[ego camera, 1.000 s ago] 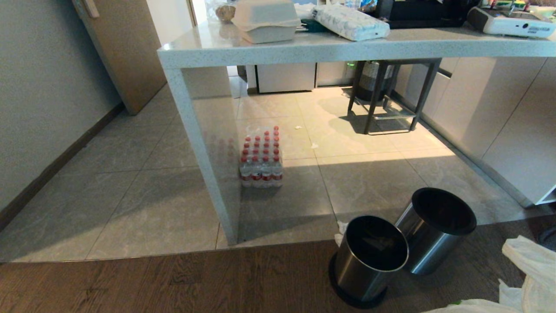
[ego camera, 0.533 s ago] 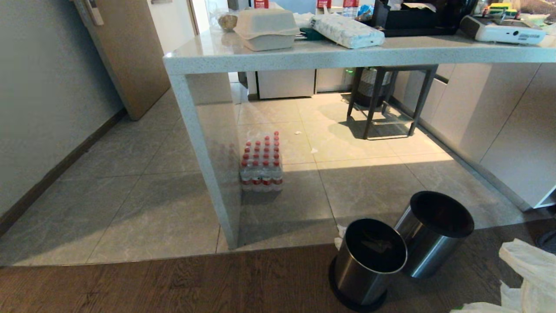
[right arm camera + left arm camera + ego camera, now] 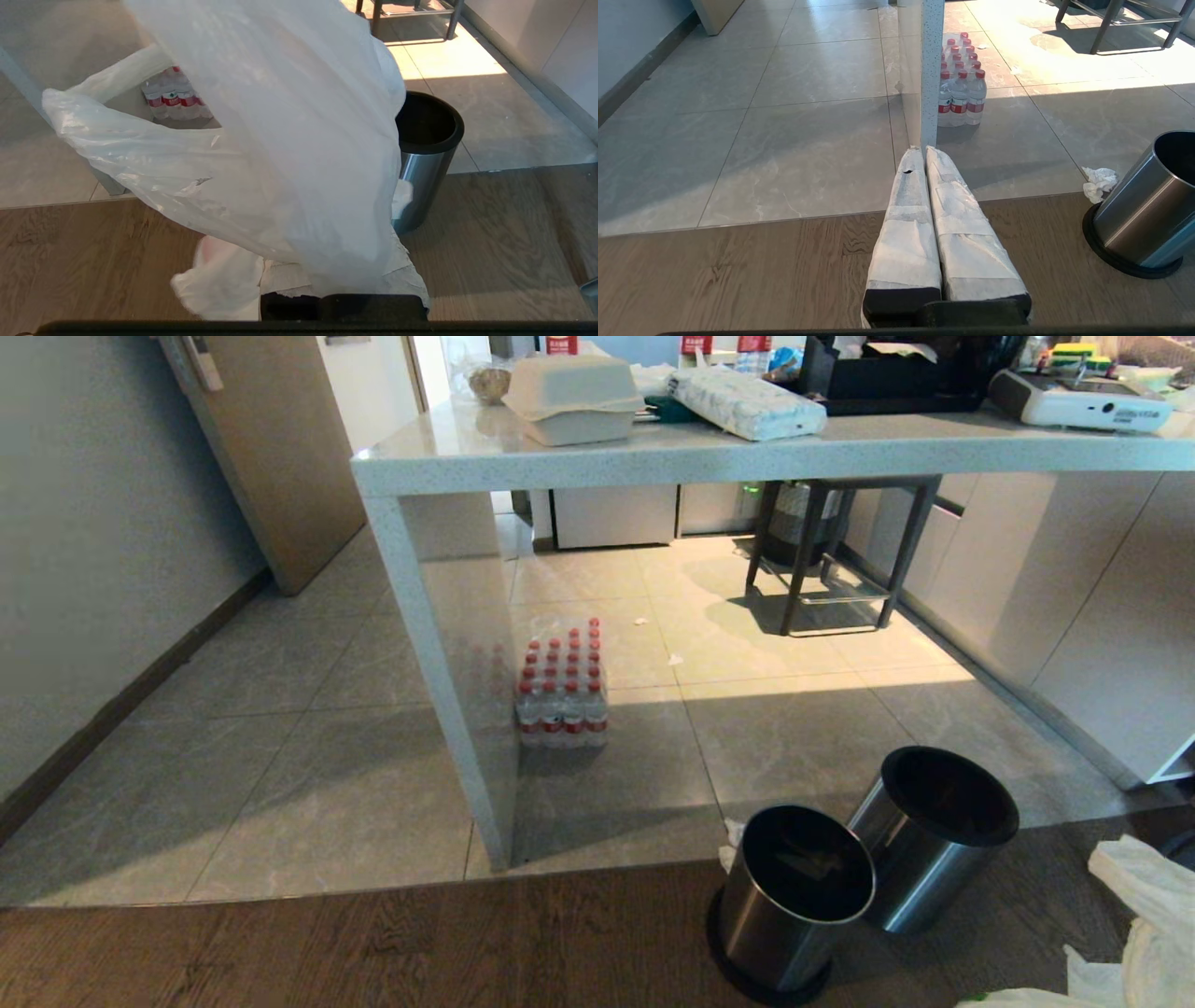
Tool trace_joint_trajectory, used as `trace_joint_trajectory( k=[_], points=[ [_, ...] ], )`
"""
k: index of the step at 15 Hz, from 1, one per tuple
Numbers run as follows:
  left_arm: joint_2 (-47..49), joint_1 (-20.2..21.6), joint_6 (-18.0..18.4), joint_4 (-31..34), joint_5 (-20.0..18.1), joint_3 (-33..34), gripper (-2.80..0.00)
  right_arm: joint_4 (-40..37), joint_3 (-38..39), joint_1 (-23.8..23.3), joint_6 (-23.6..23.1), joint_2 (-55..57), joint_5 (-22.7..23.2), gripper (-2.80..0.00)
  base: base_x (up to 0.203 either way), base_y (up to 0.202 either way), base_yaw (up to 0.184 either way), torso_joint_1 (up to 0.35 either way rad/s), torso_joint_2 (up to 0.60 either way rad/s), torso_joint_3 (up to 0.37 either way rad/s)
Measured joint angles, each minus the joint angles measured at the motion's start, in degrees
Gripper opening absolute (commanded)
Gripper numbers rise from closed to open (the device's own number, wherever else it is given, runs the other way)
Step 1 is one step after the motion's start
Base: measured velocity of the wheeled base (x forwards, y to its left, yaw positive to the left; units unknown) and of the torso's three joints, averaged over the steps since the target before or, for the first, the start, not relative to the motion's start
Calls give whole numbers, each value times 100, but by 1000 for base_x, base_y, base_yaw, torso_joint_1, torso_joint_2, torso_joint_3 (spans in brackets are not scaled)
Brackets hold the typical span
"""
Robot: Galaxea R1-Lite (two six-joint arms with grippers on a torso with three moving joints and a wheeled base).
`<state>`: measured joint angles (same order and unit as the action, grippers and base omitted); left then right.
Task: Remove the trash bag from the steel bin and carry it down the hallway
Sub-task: Put the trash bag at the door
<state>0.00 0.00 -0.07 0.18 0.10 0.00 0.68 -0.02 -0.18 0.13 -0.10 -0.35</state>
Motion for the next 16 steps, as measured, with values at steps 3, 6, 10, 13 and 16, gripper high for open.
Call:
trace_joint_trajectory(
  k=[3,6,10,13,16],
  points=[
    [2,0,2,0,-2,0,-280,0,2,0,0,0,0,-280,0,0,0,0,0,0],
    [2,0,0,0,-2,0,-280,-2,2,0,2,0,1,-280,0,0,0,0,0,0],
    [2,0,-4,0,-3,0,-280,0,2,0,5,2,2,-280,0,0,0,0,0,0],
    [0,0,-9,2,-2,0,-280,-1,2,-2,-2,2,0,-280,-1,137,-4,2,3,2],
    [2,0,-7,0,-2,0,-280,0,0,0,0,2,0,-280,0,192,-2,2,-2,1]
  ],
)
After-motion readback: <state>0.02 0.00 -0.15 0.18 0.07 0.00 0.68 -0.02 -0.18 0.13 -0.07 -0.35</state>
